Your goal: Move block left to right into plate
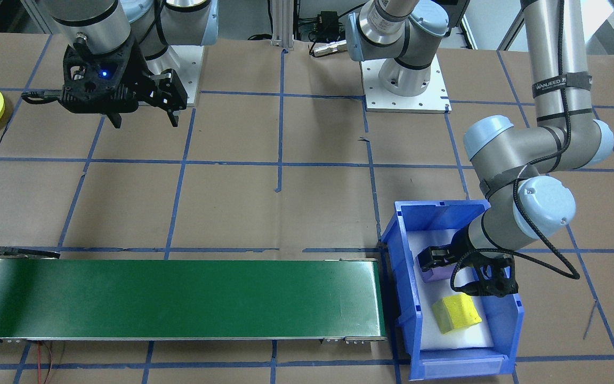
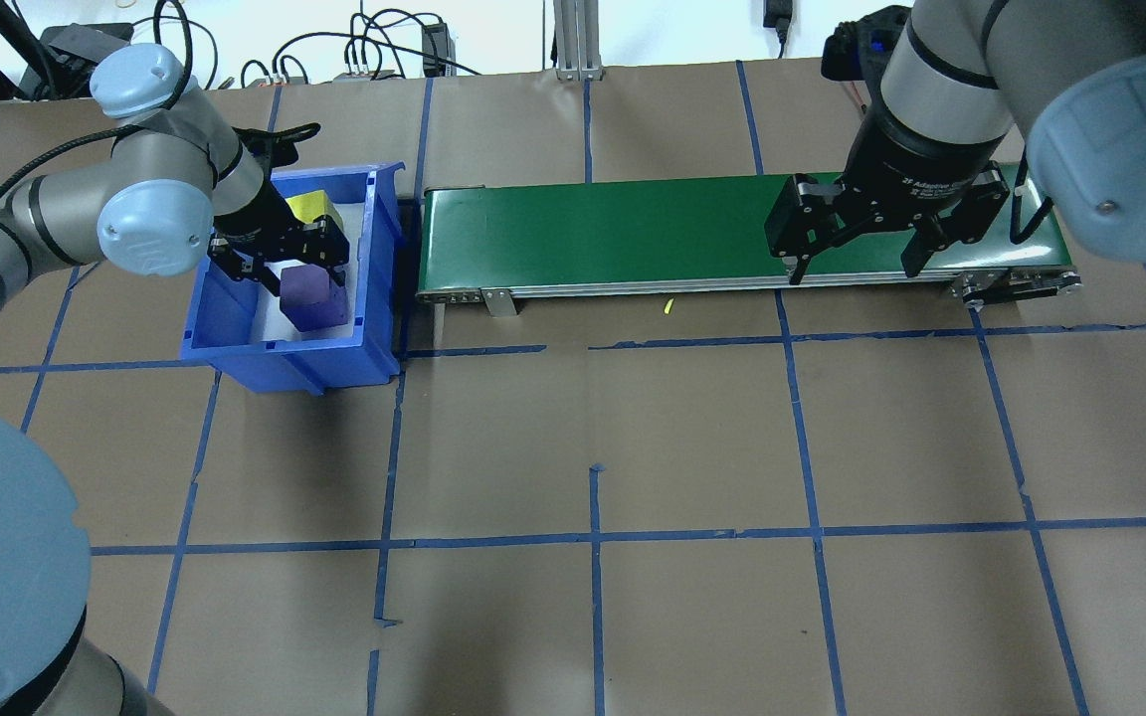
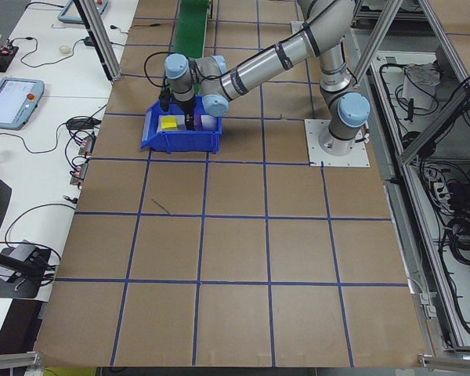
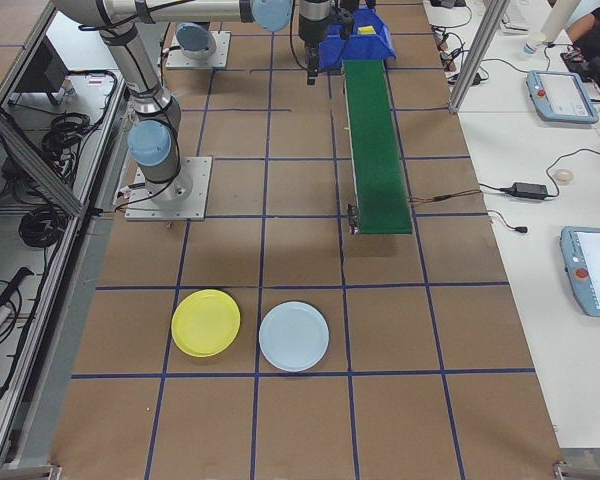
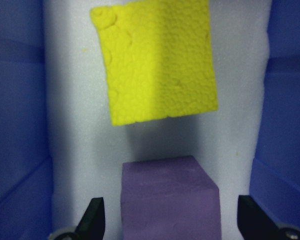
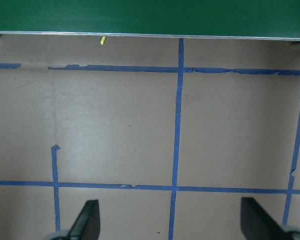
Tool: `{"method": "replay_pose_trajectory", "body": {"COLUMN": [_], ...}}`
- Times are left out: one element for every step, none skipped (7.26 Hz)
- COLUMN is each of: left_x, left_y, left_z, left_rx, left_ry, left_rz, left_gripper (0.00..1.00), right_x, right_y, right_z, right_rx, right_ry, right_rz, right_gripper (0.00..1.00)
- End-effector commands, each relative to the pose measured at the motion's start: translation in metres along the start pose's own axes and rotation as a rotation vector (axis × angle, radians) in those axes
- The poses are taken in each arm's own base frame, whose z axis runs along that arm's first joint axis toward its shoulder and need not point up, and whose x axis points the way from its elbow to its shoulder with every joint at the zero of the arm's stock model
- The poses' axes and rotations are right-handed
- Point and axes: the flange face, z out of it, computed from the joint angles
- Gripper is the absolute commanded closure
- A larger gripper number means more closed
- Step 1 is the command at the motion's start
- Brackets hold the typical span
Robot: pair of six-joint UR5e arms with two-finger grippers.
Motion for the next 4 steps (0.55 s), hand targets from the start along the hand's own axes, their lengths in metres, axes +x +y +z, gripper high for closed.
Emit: {"method": "replay_pose_trajectory", "body": {"left_x": [0.0, 0.001, -0.003, 0.001], "left_y": [0.001, 0.0, 0.008, 0.017], "left_z": [-0.007, -0.035, -0.072, -0.114], "left_rx": [0.009, 0.054, 0.043, 0.033], "left_ry": [-0.005, -0.015, -0.084, -0.085], "left_rz": [0.002, 0.011, 0.009, 0.007], "left_gripper": [0.72, 0.73, 0.73, 0.73], "right_x": [0.0, 0.0, 0.0, -0.001], "right_y": [0.0, 0.0, 0.0, 0.0], "right_z": [0.0, 0.0, 0.0, 0.0], "right_rx": [0.0, 0.0, 0.0, 0.0], "right_ry": [0.0, 0.0, 0.0, 0.0], "right_rz": [0.002, 0.002, 0.003, 0.0], "right_gripper": [0.0, 0.0, 0.0, 0.0]}}
